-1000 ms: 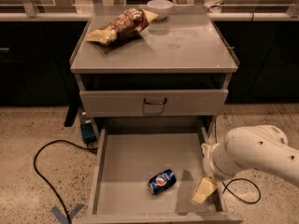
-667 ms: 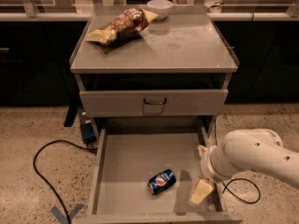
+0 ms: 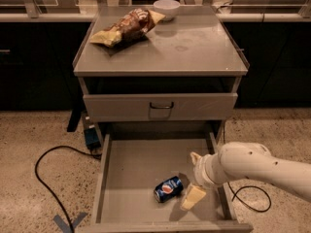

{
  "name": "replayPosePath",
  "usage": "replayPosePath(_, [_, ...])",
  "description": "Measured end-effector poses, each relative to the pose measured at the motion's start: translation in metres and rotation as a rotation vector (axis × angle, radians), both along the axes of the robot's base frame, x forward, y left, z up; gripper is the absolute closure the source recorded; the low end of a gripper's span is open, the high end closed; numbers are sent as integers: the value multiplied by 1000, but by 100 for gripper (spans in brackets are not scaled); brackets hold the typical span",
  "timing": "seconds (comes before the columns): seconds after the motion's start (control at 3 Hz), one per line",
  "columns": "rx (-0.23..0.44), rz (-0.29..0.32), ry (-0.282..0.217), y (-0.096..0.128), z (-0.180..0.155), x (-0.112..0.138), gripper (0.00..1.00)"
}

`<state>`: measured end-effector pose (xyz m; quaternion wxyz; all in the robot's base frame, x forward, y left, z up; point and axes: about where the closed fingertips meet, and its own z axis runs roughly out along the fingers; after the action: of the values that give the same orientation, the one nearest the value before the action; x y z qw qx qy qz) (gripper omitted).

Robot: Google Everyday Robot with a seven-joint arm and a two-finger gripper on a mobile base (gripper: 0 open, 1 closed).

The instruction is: Pick pepsi can from middle drawer and place on counter

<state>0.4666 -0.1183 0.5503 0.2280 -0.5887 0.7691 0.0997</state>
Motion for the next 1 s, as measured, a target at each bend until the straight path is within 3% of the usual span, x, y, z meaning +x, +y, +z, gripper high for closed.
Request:
replayPosePath(0.33, [24, 30, 15, 19, -33, 12, 0])
replayPosePath(1.0, [66, 67, 132, 54, -121, 7, 0])
